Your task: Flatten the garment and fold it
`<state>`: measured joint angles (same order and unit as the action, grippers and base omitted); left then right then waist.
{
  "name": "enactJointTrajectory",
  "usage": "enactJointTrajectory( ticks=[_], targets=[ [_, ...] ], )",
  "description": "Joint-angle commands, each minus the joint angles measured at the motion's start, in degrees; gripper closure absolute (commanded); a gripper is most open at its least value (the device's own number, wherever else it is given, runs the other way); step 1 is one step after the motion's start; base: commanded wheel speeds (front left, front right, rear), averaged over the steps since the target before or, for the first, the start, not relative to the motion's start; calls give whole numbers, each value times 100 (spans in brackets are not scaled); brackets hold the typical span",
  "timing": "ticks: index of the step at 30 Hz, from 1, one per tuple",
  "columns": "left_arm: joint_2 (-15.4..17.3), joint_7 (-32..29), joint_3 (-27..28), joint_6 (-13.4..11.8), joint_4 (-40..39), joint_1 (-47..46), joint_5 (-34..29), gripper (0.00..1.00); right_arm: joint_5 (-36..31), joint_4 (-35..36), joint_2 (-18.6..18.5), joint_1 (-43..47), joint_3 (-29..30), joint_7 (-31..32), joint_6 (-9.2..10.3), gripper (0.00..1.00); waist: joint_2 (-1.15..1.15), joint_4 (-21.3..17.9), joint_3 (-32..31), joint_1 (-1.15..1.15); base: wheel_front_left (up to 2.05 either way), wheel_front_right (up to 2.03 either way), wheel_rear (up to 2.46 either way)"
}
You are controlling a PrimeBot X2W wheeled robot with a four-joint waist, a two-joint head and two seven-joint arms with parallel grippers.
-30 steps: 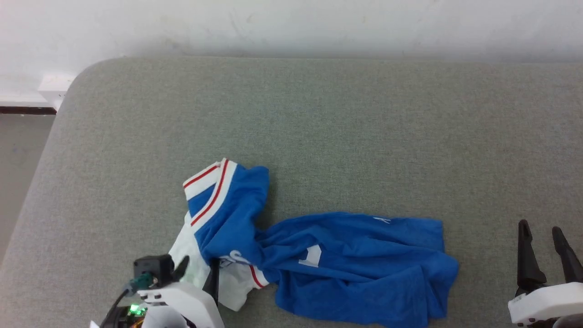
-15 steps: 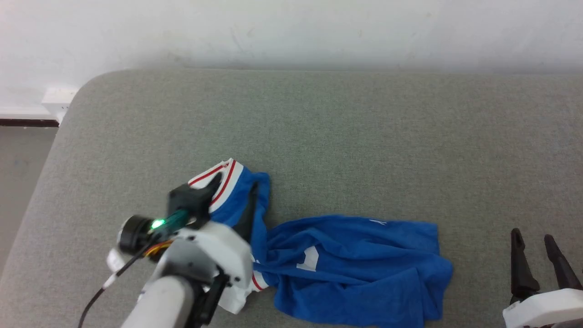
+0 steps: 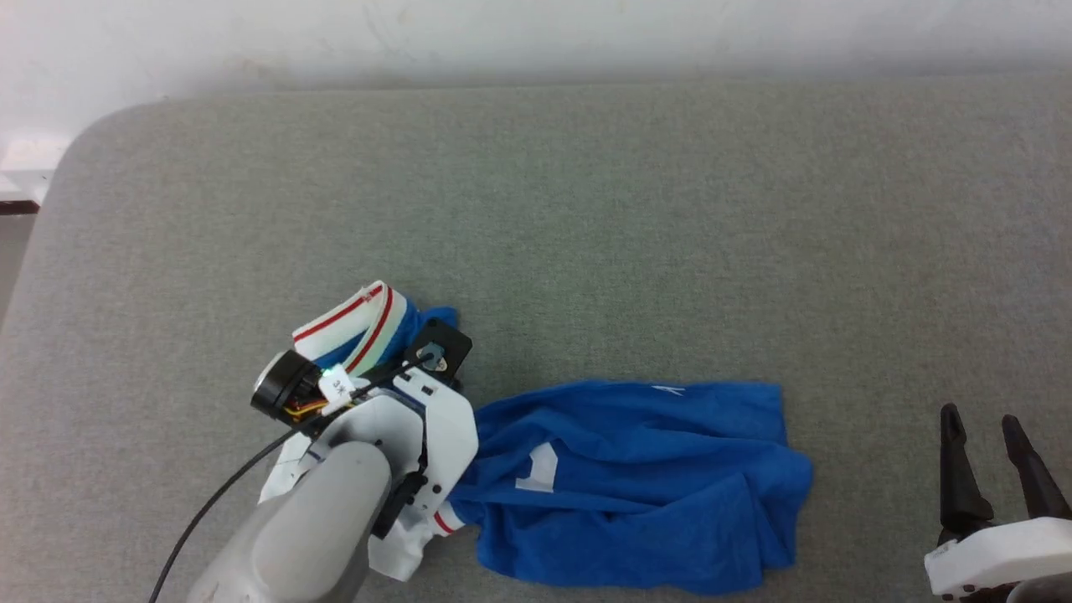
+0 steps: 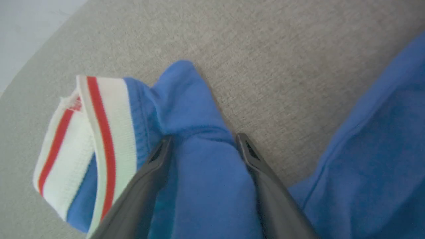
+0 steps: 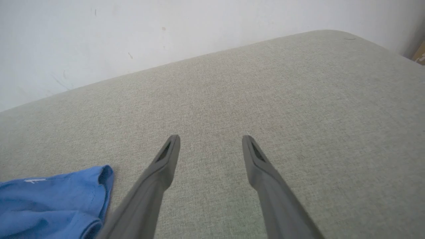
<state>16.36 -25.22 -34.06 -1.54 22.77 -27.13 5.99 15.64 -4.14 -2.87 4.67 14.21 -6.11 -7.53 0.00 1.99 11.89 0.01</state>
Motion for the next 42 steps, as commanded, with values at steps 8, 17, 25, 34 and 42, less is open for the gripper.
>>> enactJointTrajectory(
  ticks=[8,17,25,34,42],
  targets=[
    [-147,-4,-72,162,683,-218,145,90,25,-66,0,-151,58,-88,4,0,0,-105,168,-1,0,0,0],
    [-601,1071,236,132,173,-437,625,100,35,-178,0,-191,35,-119,4,0,0,36,30,-1,0,0,0],
    [-1275,1684,222,427,-963,-677,1555,100,84,-280,0,-200,-54,-156,4,0,0,-183,-101,-1,0,0,0],
    [-1346,1900,-412,-56,-1689,-931,3619,100,217,-461,0,-239,-189,-284,4,0,0,-723,4,-1,0,0,0],
    [-892,2251,-273,-437,72,-937,3229,100,263,-620,0,-314,-266,-436,4,0,0,-1102,263,-1,0,0,0]
  ],
)
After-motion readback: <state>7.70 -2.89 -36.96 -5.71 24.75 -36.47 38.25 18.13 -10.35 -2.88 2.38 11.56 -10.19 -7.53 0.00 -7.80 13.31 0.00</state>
